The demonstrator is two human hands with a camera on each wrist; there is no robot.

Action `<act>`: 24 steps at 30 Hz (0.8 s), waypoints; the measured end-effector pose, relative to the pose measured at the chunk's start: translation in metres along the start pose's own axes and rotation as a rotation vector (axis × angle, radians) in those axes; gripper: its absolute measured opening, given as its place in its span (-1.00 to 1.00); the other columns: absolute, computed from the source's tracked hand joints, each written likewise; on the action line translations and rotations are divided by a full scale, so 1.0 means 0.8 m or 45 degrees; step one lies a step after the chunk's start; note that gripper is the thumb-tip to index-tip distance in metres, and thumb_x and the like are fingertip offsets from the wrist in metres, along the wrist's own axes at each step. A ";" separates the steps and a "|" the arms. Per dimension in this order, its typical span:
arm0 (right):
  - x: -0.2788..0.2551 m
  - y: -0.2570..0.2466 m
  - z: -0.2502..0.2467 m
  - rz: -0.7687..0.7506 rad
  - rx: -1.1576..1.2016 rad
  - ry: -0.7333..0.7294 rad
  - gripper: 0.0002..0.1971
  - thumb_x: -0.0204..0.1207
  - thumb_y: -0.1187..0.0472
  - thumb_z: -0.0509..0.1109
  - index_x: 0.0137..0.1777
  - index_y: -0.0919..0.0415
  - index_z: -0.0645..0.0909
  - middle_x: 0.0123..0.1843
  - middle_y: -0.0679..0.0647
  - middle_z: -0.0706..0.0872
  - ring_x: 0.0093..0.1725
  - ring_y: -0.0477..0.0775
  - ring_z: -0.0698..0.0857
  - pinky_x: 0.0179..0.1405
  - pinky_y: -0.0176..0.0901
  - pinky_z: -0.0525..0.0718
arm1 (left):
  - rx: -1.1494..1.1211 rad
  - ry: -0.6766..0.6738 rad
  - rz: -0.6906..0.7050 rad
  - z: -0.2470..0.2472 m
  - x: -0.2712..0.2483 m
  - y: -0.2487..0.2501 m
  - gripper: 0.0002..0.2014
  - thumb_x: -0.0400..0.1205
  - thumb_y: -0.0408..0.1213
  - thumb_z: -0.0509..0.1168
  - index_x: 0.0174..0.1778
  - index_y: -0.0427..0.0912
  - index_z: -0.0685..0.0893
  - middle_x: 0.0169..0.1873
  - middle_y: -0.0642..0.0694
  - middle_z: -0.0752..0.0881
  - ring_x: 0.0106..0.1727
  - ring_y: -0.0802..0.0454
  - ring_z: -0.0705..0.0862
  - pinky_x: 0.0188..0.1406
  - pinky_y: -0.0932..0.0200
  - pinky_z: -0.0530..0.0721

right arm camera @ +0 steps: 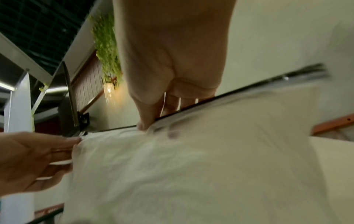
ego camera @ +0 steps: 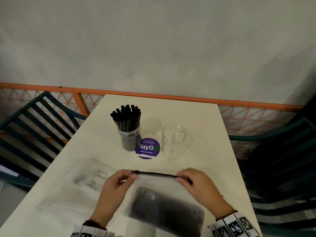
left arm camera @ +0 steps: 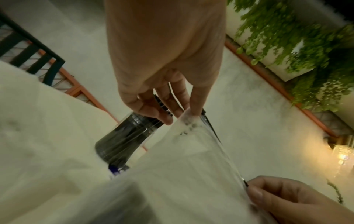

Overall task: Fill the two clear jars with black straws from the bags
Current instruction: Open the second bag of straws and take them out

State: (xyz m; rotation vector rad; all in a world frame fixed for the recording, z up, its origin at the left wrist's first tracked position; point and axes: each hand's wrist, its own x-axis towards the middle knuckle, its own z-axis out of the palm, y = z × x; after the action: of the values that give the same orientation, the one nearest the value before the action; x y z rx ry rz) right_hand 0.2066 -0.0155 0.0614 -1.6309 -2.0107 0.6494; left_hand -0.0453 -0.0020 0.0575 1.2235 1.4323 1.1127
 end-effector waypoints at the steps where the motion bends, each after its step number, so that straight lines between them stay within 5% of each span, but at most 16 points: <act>1: 0.004 -0.006 -0.011 -0.008 0.020 0.066 -0.84 0.52 0.01 0.35 0.00 0.00 0.71 -0.07 -0.13 0.76 -0.09 -0.18 0.65 -0.01 -0.28 0.63 | -0.038 0.007 0.014 -0.002 0.003 0.008 -0.92 0.50 -0.41 0.40 -0.29 -0.18 0.75 -0.35 -0.02 0.80 -0.25 0.06 0.67 -0.30 0.55 0.57; 4: 0.013 -0.023 -0.042 -0.031 0.028 0.182 -0.86 0.50 0.03 0.38 -0.04 0.00 0.73 -0.15 -0.24 0.71 -0.10 -0.15 0.68 -0.04 -0.29 0.65 | -0.129 -0.021 0.097 -0.005 0.010 0.037 -0.86 0.49 -0.44 0.39 -0.32 -0.14 0.76 -0.39 0.02 0.80 -0.30 0.20 0.67 -0.26 0.51 0.61; 9: 0.021 -0.048 -0.073 -0.104 -0.051 0.361 -0.88 0.48 0.02 0.37 -0.11 -0.01 0.71 -0.22 -0.27 0.68 -0.15 -0.19 0.65 -0.11 -0.21 0.64 | -0.199 -0.053 0.247 -0.008 0.018 0.078 -0.86 0.44 -0.42 0.43 -0.31 -0.07 0.73 -0.34 -0.23 0.77 -0.33 0.14 0.66 -0.33 0.45 0.60; 13: 0.029 -0.074 -0.069 -0.181 -0.049 0.481 -0.76 0.47 -0.06 0.26 0.02 -0.05 0.69 -0.08 -0.20 0.71 -0.03 -0.20 0.62 0.07 -0.16 0.56 | -0.273 -0.076 0.244 -0.008 0.023 0.088 -0.88 0.46 -0.42 0.41 -0.33 -0.11 0.77 -0.40 -0.08 0.79 -0.32 0.18 0.68 -0.29 0.46 0.61; 16: 0.042 -0.113 -0.047 -0.309 0.015 0.459 -0.75 0.45 -0.10 0.29 0.03 -0.10 0.69 -0.05 -0.19 0.71 0.01 -0.27 0.56 0.10 -0.39 0.39 | -0.252 -0.132 0.276 -0.004 0.021 0.092 -0.90 0.41 -0.37 0.44 -0.34 -0.08 0.79 -0.39 -0.03 0.81 -0.34 0.20 0.69 -0.27 0.48 0.62; 24: 0.064 -0.146 -0.008 -0.343 -0.063 0.460 -0.88 0.48 -0.05 0.30 -0.08 -0.11 0.64 -0.15 -0.20 0.71 -0.08 -0.20 0.58 0.02 -0.34 0.38 | -0.107 -0.115 0.403 -0.014 0.027 0.092 -0.95 0.36 -0.20 0.49 -0.36 0.04 0.75 -0.26 0.01 0.81 -0.21 0.15 0.73 -0.12 0.37 0.64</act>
State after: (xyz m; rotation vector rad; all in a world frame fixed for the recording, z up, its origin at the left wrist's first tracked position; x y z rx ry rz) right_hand 0.1125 0.0143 0.1422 -1.3535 -1.9368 0.1914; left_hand -0.0460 0.0259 0.1295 1.4547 1.1377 1.2980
